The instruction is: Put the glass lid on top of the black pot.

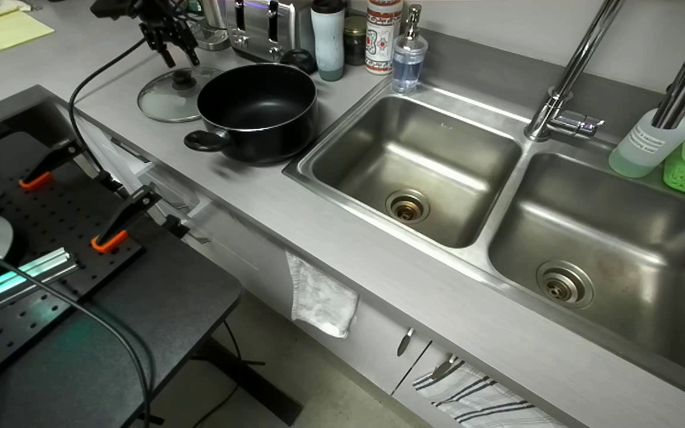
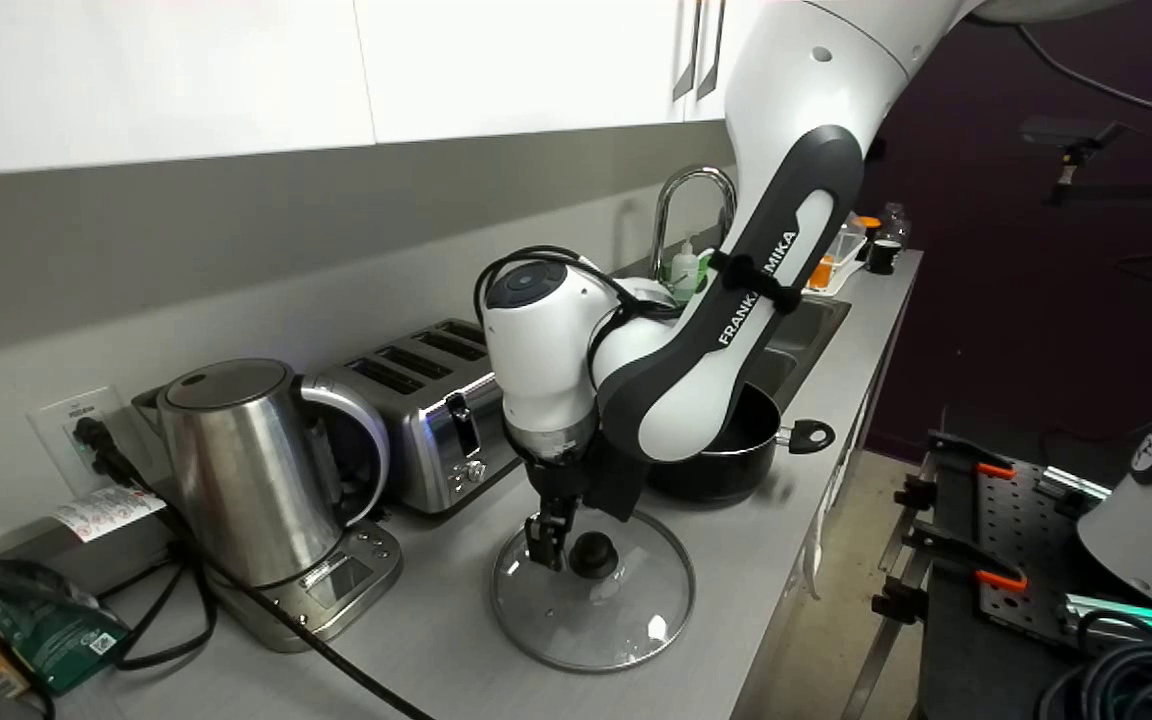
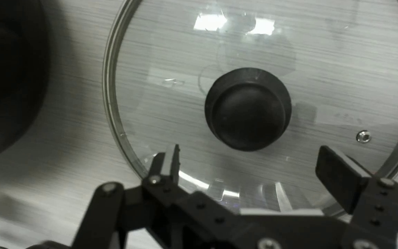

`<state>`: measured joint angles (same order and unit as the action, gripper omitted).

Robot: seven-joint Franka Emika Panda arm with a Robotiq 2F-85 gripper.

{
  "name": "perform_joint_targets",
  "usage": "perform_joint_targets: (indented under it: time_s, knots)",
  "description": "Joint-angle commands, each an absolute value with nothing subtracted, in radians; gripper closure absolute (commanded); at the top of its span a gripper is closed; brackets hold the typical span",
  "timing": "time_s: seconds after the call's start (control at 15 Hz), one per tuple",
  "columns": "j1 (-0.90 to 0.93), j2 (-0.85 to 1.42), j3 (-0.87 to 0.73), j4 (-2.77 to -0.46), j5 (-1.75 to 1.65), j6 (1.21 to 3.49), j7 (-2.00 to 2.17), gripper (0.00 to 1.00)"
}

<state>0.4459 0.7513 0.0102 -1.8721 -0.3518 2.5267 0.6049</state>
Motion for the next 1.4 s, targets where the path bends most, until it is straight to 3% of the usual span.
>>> perform_joint_targets:
  time_s: [0.0, 1.33]
  knots:
    - [0.465, 0.786, -0.001, -1.823, -0.321, 2.49, 0.56, 0.0]
    - [0.462, 0.788, 0.008, -1.846, -0.31, 2.454, 0.48, 0.0]
